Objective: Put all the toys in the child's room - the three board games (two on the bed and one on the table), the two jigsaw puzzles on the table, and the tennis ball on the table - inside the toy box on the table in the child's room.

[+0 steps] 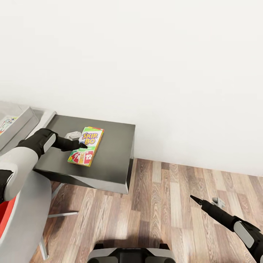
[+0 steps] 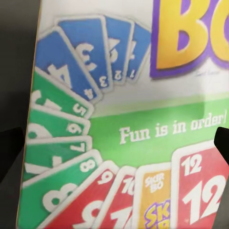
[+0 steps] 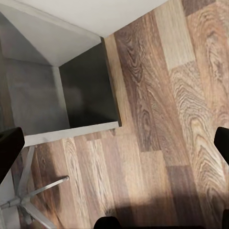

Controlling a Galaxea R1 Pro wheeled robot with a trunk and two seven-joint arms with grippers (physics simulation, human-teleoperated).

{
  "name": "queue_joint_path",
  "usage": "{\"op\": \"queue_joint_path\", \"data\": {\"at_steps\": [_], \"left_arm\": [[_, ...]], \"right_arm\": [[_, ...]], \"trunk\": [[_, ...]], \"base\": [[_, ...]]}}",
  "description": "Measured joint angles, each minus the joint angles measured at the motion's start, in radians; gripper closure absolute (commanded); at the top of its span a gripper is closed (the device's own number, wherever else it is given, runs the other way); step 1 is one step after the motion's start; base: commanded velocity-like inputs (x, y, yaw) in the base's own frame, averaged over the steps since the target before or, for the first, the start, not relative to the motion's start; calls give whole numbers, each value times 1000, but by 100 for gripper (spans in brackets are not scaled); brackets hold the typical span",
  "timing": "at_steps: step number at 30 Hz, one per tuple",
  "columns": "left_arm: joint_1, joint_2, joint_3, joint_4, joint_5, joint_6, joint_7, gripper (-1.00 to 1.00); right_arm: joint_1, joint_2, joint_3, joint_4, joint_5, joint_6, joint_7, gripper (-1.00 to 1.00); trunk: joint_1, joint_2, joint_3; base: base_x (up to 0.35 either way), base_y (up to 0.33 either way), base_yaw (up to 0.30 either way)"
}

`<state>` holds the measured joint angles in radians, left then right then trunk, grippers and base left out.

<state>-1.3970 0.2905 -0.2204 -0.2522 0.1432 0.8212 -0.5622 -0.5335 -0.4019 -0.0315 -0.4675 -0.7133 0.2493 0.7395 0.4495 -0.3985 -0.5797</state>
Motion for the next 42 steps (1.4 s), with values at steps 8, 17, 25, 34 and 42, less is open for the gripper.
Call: {"op": "queue_joint_path", "data": {"at_steps": [8, 17, 25, 34, 42], "left_arm": [[0, 0, 1, 0, -1, 0, 0, -100], [-1, 0, 1, -1, -1, 0, 0, -100], [-1, 0, 2, -1, 1, 0, 0, -100], [0, 1, 1, -2, 1, 0, 0, -100], [0, 1, 1, -1, 0, -1, -1, -100]], "right_arm": [[0, 0, 0, 0, 0, 0, 0, -100], [0, 0, 0, 0, 0, 0, 0, -100], [0, 0, 0, 0, 0, 0, 0, -100], [0, 0, 0, 0, 0, 0, 0, -100], [0, 0, 0, 0, 0, 0, 0, -100]], "trunk": [[0, 0, 2], [0, 0, 5], [0, 0, 11], [0, 0, 12], [0, 0, 12]], "base": [[-3, -2, -49], [0, -5, -65], [0, -60, -125], [-1, -104, -7], [-51, -130, -35]]}}
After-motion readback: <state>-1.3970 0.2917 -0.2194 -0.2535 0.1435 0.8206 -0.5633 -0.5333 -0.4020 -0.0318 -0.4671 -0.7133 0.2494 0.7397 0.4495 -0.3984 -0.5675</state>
